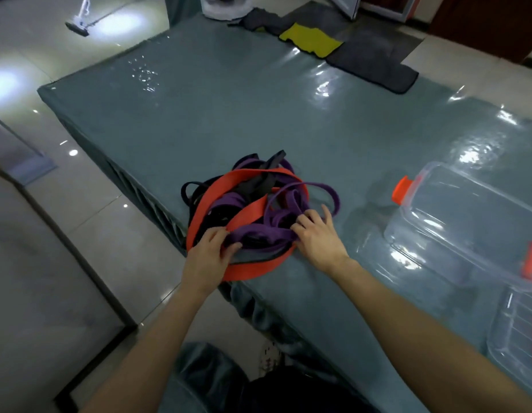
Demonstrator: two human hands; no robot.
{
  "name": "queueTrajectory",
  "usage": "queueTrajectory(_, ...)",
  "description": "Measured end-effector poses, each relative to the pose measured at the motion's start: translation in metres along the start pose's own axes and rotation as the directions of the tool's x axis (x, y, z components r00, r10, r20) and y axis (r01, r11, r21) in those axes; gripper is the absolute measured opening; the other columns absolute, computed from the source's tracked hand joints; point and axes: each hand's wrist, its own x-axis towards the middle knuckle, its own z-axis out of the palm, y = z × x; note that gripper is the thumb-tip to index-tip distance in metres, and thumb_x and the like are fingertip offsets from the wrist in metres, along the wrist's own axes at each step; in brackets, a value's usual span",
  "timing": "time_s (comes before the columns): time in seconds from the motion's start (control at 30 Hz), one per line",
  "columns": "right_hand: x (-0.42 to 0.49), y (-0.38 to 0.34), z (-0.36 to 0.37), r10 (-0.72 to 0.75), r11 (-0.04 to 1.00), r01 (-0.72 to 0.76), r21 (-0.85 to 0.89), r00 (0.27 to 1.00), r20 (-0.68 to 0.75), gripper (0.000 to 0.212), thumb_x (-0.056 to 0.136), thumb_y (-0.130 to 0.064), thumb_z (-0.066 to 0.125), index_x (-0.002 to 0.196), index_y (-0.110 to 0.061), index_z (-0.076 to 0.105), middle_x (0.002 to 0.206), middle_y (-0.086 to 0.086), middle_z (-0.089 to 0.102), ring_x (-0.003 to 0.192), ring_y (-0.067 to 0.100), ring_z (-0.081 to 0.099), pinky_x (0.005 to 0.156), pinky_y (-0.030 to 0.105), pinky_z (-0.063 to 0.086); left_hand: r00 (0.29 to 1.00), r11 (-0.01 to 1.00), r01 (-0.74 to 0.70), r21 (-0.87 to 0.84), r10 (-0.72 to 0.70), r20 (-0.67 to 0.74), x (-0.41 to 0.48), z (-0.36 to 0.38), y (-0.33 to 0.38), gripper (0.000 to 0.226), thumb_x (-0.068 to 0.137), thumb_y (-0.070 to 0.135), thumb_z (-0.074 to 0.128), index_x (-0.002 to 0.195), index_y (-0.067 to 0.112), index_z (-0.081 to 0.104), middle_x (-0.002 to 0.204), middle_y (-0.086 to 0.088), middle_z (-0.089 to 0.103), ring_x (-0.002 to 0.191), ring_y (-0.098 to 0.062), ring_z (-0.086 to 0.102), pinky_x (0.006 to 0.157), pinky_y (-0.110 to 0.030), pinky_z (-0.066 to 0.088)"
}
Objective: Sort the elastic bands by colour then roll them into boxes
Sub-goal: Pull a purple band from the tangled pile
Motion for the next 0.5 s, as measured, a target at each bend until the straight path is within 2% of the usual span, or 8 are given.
queueTrajectory(0.07,0.000,0.013,-0.012,-0.021,0.996,0.025,0.085,0.999,-0.047,0.032,0.102,-0.036,0.065,0.128,-0.018,0.074,0.127,0.002,0.063,0.143,0.028,0.047,0.127,0.069,0.016,0.996,1.000,0.031,0.005,-0.030,-0.079,0.022,-0.017,0.006,0.045,0.105,0.062,0.054,0.120,0.021,0.066,0.107,-0.001,0.073,0.092,-0.027,0.071,0.073,-0.043,0.058)
queueTrajectory(0.17,0.007,0.036,-0.046,0.005,0.962,0.025,0.271,0.994,-0.110,0.035,0.100,-0.033,0.070,0.128,-0.012,0.069,0.138,0.006,0.061,0.152,0.027,0.042,0.129,0.063,0.017,0.987,0.998,0.042,-0.055,-0.050,-0.150,0.058,-0.046,0.022,0.029,0.106,0.056,0.060,0.112,0.028,0.061,0.074,0.007,0.064,0.064,-0.016,0.060,0.061,-0.034,0.043)
queueTrajectory(0.23,0.011,0.051,-0.074,0.057,0.926,0.006,0.379,0.986,-0.154,0.035,0.098,-0.029,0.073,0.125,-0.009,0.062,0.138,0.010,0.062,0.146,0.029,0.049,0.128,0.060,0.022,0.982,0.987,0.053,-0.152,-0.079,-0.171,0.085,-0.062,0.036,0.020,0.105,0.048,0.067,0.111,0.029,0.066,0.074,0.009,0.067,0.064,-0.011,0.056,0.064,-0.028,0.038)
queueTrajectory(0.27,0.012,0.058,-0.089,0.088,0.899,-0.001,0.439,0.980,-0.177,0.033,0.098,-0.028,0.075,0.121,-0.008,0.062,0.129,0.011,0.066,0.134,0.033,0.057,0.124,0.057,0.029,0.980,0.979,0.054,-0.196,-0.090,-0.179,0.098,-0.068,0.044,0.021,0.104,0.044,0.071,0.114,0.026,0.070,0.078,0.005,0.071,0.069,-0.013,0.060,0.067,-0.025,0.040)
queueTrajectory(0.33,0.014,0.073,-0.115,0.179,0.840,-0.022,0.542,0.954,-0.239,0.029,0.099,-0.027,0.077,0.109,-0.006,0.061,0.107,0.012,0.069,0.106,0.038,0.064,0.099,0.047,0.045,0.977,0.956,0.035,-0.292,-0.094,-0.189,0.119,-0.078,0.059,0.020,0.102,0.034,0.078,0.113,0.018,0.073,0.082,-0.002,0.075,0.070,-0.017,0.065,0.068,-0.017,0.045)
queueTrajectory(0.37,0.014,0.080,-0.127,0.235,0.814,-0.047,0.579,0.938,-0.254,0.028,0.098,-0.028,0.077,0.105,-0.006,0.061,0.102,0.012,0.069,0.098,0.037,0.064,0.087,0.043,0.046,0.976,0.936,0.018,-0.353,-0.092,-0.195,0.127,-0.083,0.066,0.017,0.100,0.030,0.080,0.109,0.018,0.072,0.080,-0.002,0.074,0.069,-0.014,0.067,0.066,-0.013,0.048)
queueTrajectory(0.43,0.011,0.090,-0.145,0.314,0.758,-0.091,0.646,0.918,-0.240,0.029,0.098,-0.030,0.078,0.104,-0.009,0.059,0.100,0.009,0.071,0.096,0.034,0.064,0.082,0.044,0.048,0.967,0.892,-0.024,-0.452,-0.095,-0.238,0.143,-0.092,0.077,0.017,0.099,0.029,0.081,0.101,0.017,0.068,0.080,-0.006,0.074,0.068,-0.017,0.070,0.066,-0.027,0.057)
queueTrajectory(0.5,0.008,0.094,-0.154,0.360,0.700,-0.121,0.704,0.911,-0.201,0.028,0.098,-0.030,0.078,0.104,-0.013,0.058,0.100,0.005,0.072,0.101,0.032,0.066,0.090,0.047,0.052,0.940,0.871,-0.075,-0.485,-0.099,-0.325,0.162,-0.103,0.081,0.016,0.099,0.030,0.081,0.100,0.023,0.066,0.087,-0.005,0.075,0.078,-0.029,0.073,0.074,-0.042,0.061)
